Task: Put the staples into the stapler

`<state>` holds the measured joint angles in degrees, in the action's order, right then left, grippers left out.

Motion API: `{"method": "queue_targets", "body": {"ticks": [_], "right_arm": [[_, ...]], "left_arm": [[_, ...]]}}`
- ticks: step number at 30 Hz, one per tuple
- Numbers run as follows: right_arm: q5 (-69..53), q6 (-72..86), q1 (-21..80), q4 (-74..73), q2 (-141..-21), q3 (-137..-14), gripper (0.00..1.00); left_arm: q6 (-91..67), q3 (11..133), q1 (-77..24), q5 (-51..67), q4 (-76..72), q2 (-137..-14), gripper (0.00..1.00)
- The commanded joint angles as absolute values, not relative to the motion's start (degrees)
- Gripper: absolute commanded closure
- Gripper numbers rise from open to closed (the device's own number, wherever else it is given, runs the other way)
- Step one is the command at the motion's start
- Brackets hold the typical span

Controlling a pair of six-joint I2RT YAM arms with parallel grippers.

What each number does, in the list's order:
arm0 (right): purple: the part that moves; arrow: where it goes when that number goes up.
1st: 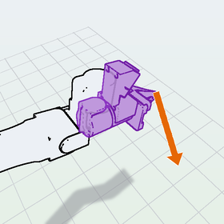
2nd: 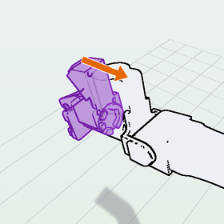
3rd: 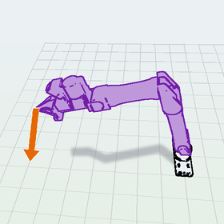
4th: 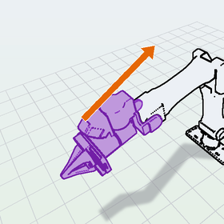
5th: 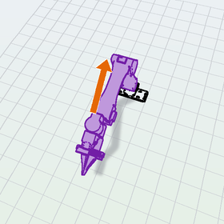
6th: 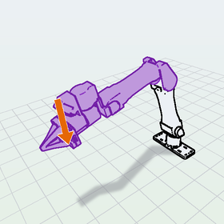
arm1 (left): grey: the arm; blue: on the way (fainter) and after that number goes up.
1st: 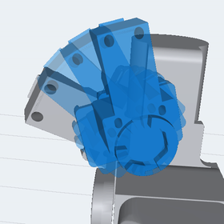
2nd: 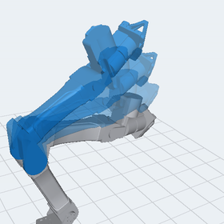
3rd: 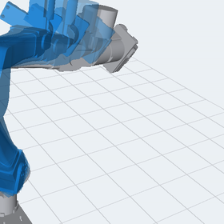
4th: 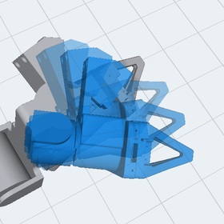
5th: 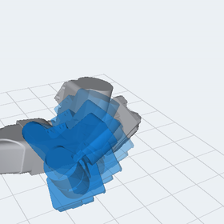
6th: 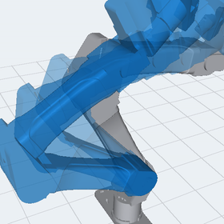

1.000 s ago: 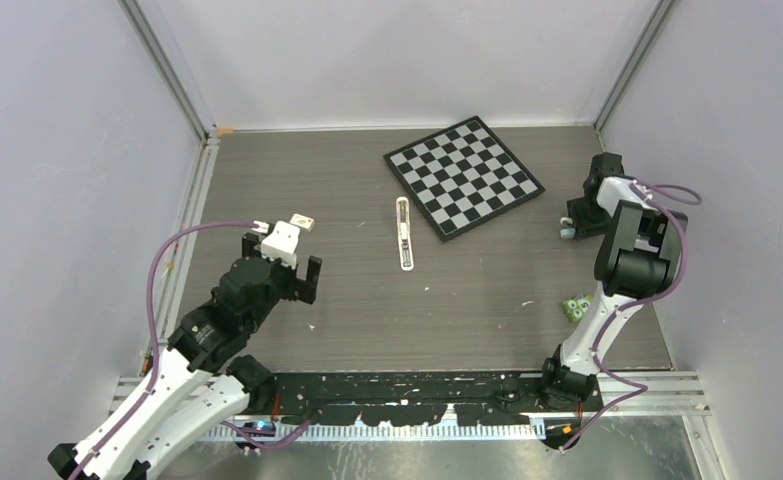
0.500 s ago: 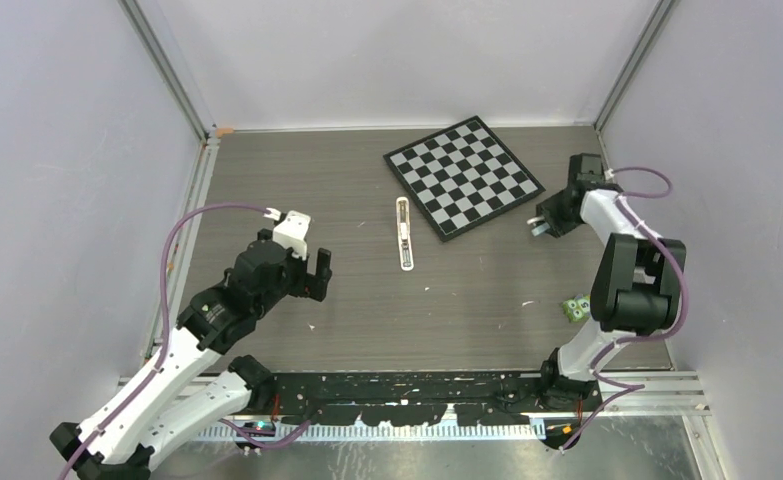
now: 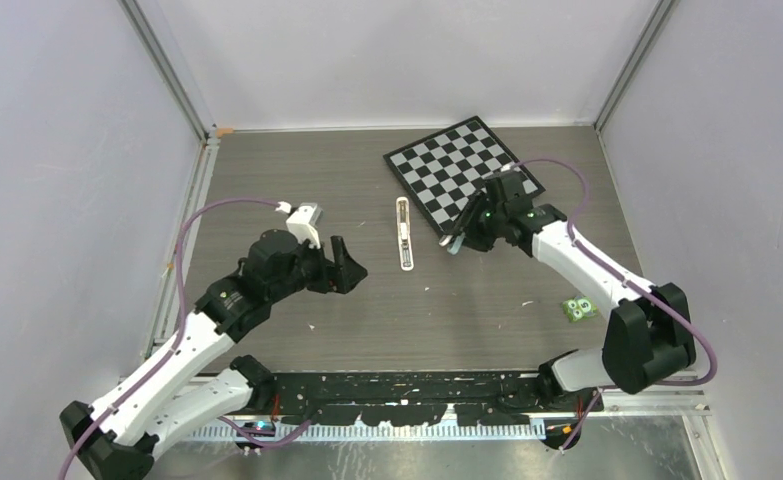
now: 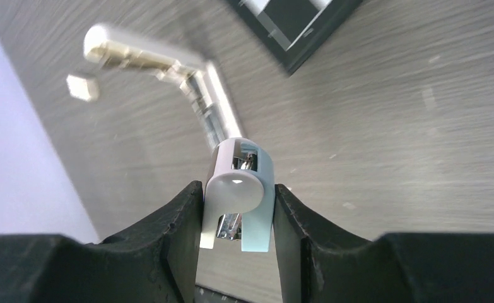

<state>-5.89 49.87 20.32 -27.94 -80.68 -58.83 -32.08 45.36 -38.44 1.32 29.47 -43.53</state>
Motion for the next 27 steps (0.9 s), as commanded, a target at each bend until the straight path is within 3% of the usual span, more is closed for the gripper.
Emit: {"method": "queue_targets", "body": {"ticks": [1,8,21,27], "right_arm": [[-8.64,54.86,27.14,-22.11,-76.15,-57.76,0.54],[-6.85,57.49,37.4,-19.87,-75.04,-59.36,0.53],[-5.56,60.79,43.07,-17.2,-73.74,-60.31,0.53],[-3.87,61.74,44.4,-16.86,-73.61,-61.29,0.53]], "left_arm": [[-42.22,43.16,-38.24,11.12,16.37,-46.09,0.24],[-45.57,38.68,-38.28,15.68,2.21,-48.22,0.25],[-44.38,37.3,-38.24,16.07,0.5,-49.71,0.23],[-43.72,36.3,-38.28,16.05,0.26,-50.86,0.29]]}}
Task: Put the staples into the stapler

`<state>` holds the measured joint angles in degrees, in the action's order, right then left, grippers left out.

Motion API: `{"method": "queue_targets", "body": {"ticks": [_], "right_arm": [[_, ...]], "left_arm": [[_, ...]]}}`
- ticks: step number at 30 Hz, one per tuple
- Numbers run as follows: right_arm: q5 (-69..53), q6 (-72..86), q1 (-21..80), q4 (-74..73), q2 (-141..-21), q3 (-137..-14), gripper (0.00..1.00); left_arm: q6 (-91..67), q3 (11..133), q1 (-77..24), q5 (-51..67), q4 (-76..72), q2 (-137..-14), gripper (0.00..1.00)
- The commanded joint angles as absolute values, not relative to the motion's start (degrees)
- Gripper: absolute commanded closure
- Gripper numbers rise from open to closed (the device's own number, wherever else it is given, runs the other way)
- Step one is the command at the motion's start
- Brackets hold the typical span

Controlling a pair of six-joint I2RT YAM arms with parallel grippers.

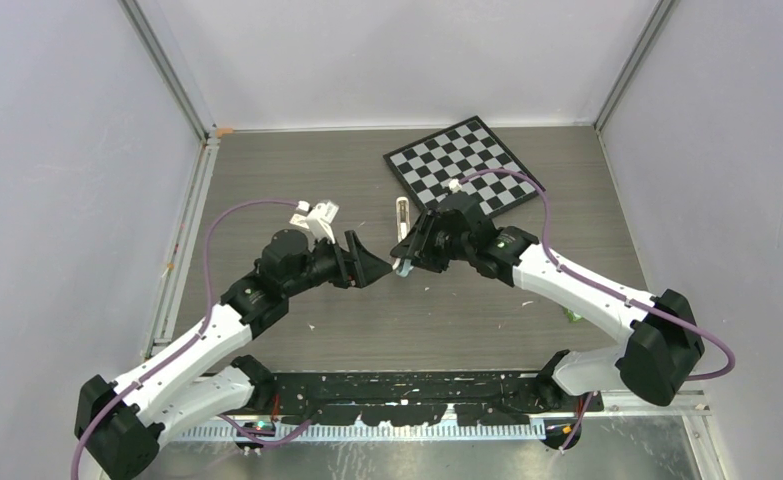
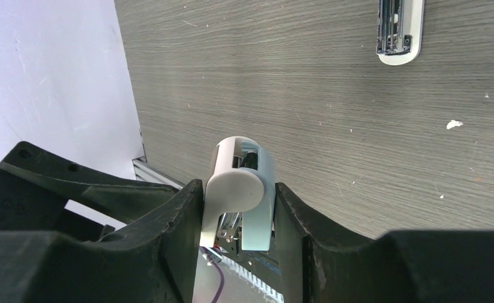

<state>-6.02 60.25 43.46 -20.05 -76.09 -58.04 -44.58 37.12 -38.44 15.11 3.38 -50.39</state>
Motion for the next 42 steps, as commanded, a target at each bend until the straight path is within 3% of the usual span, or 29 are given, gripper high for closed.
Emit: {"method": "queue_targets", "body": {"ticks": [1,26,34,39,42], "right_arm": [[-3.63,62.0,44.6,-16.69,-73.65,-61.43,0.53],[-4.07,62.86,48.45,-13.98,-76.2,-63.45,0.53],[-4.39,61.93,48.58,-14.62,-76.83,-63.46,0.53],[-4.21,60.97,48.6,-14.72,-76.59,-63.67,0.44],[-2.58,59.38,48.59,-15.15,-75.72,-63.72,0.42]], "left_arm": [[-43.69,36.08,-38.24,15.93,0.26,-50.89,0.31],[-45.92,33.96,-38.24,11.34,-3.93,-51.04,0.44],[-47.19,33.5,-38.24,8.93,-3.17,-48.88,0.73],[-46.68,32.86,-38.25,8.92,-3.25,-47.02,0.98],[-46.46,32.07,-38.27,10.11,-4.21,-45.79,1.0]]}}
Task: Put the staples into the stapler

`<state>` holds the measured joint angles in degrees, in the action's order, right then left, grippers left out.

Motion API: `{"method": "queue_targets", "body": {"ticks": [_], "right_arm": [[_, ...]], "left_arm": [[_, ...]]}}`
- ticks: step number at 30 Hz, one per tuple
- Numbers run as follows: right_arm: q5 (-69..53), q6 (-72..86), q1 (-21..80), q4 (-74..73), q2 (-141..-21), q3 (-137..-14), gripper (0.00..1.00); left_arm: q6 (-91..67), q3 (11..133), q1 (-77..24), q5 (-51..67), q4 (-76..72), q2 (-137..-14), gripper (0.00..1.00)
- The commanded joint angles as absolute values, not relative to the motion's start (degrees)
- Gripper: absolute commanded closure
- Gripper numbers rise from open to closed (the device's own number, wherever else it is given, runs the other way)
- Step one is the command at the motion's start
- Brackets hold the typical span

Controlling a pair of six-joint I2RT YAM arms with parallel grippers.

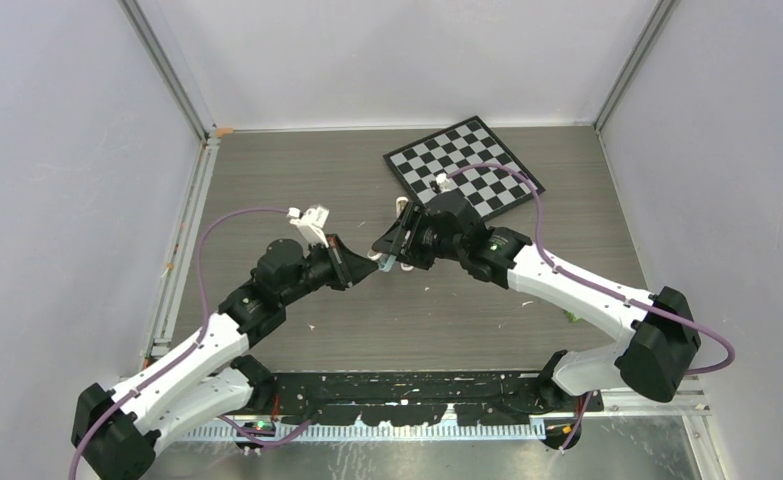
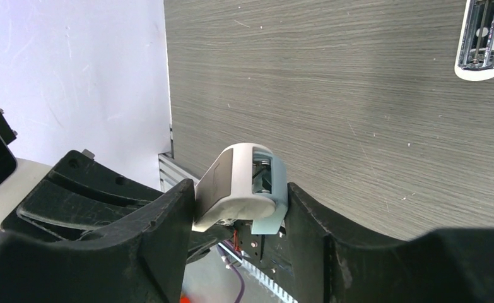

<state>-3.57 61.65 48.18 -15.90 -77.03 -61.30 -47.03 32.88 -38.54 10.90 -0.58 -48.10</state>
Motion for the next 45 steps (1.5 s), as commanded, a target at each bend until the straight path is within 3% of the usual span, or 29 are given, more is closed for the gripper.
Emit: {"method": "queue_targets", "body": {"ticks": [1,7,11,14,17,23,31,33,40,45], "right_arm": [[-2.17,58.66,48.6,-15.19,-75.3,-63.72,0.41],[-1.89,55.75,48.6,-12.07,-72.2,-62.01,0.34],[0.77,54.83,48.52,-12.58,-71.41,-61.23,0.48],[3.88,54.28,48.5,-15.97,-72.33,-61.43,0.49],[5.06,53.55,48.52,-17.49,-73.14,-60.54,0.49],[8.81,50.36,48.52,-20.36,-78.69,-61.4,0.47],[10.53,26.66,48.5,-19.19,-92.39,-71.94,0.42],[9.63,22.43,48.52,-21.04,-96.64,-76.26,0.42],[7.56,10.13,48.52,-22.27,-107.87,-85.06,0.16],[8.07,4.33,48.47,-24.33,-112.75,-88.16,0.16]], "left_arm": [[-46.46,31.63,-38.28,10.83,-4.94,-45.23,1.0],[-47.46,31.2,-38.25,10.67,-4.99,-42.93,1.0],[-47.19,31.24,-38.26,9.89,-4.28,-42.92,1.0],[-46.34,31.63,-38.28,6.38,0.32,-42.78,0.98],[-45.89,33.45,-38.23,-1.31,9.7,-42.55,0.86],[-40.78,37.21,-38.16,-12.6,23.32,-41.49,0.46],[-37.4,38.93,-38.16,-19.15,31.71,-36.63,0.2],[-36.64,39.14,-38.17,-19.89,32.92,-34.88,0.17],[-34.66,39.23,-38.15,-22.05,36.74,-29.18,0.15],[-37.76,37.17,-38.23,-18.92,37.23,-27.71,0.18]]}}
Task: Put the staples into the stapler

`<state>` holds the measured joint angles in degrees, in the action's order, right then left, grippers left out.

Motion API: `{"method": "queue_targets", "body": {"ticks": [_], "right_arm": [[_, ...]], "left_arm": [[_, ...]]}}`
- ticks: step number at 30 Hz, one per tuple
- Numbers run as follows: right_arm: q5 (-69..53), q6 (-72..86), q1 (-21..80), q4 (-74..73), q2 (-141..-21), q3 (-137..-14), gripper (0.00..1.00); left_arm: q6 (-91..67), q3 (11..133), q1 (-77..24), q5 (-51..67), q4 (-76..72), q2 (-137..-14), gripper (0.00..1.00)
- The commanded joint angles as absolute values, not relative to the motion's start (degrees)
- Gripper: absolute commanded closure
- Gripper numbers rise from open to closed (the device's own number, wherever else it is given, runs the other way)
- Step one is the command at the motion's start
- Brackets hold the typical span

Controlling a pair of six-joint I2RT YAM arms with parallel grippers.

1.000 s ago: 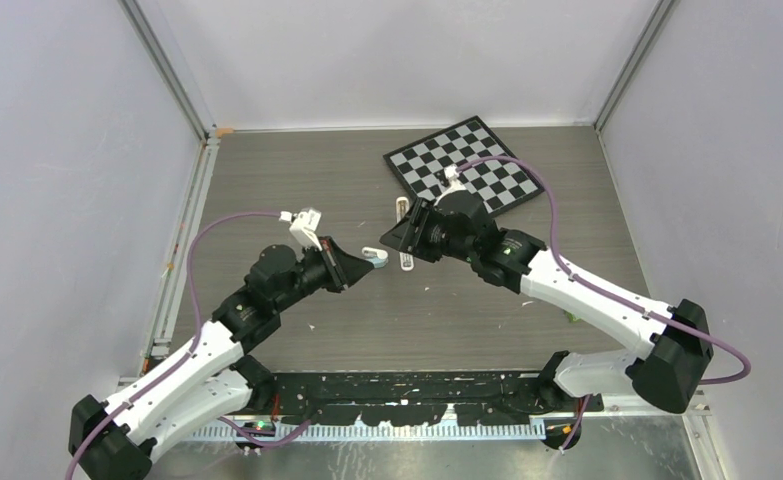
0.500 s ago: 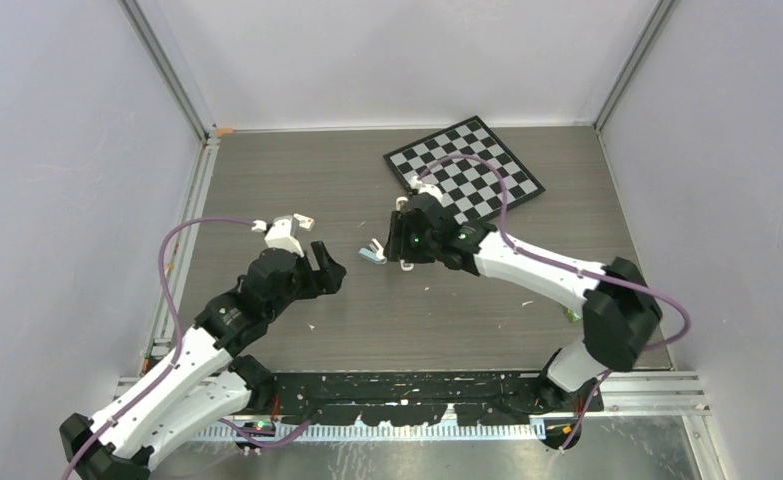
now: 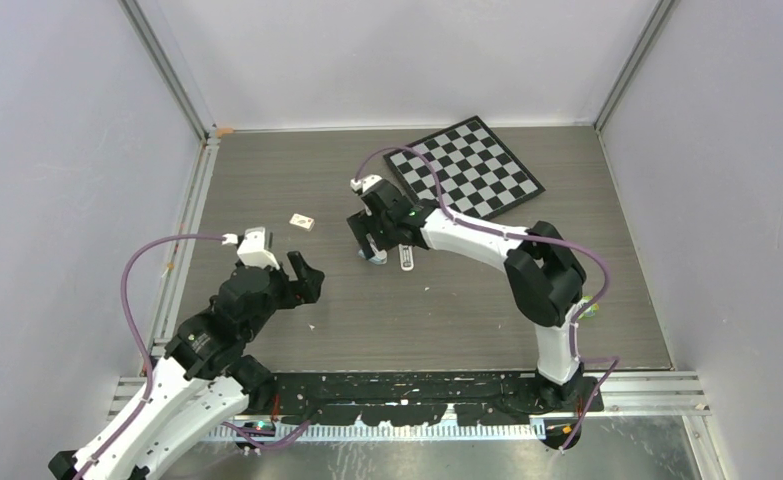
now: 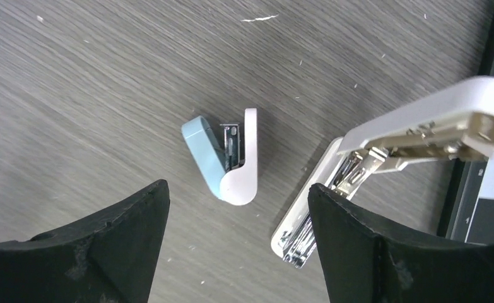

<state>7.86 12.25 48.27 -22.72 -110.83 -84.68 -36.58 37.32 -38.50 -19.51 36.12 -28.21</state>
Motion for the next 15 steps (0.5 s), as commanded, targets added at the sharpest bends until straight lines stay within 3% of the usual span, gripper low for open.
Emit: {"method": "queue_targets", "body": {"ticks": [1,15], "right_arm": [[7.64,3.38,48.51,-24.22,-113.33,-88.09,0.16],[4.38,-3.37,48.59,-21.78,-119.53,-87.91,0.24]], "left_arm": [[-38.13,37.17,-38.16,-18.39,37.59,-27.77,0.19],[-41.92,39.85,-37.64,-14.8,37.93,-33.18,0.2]]}}
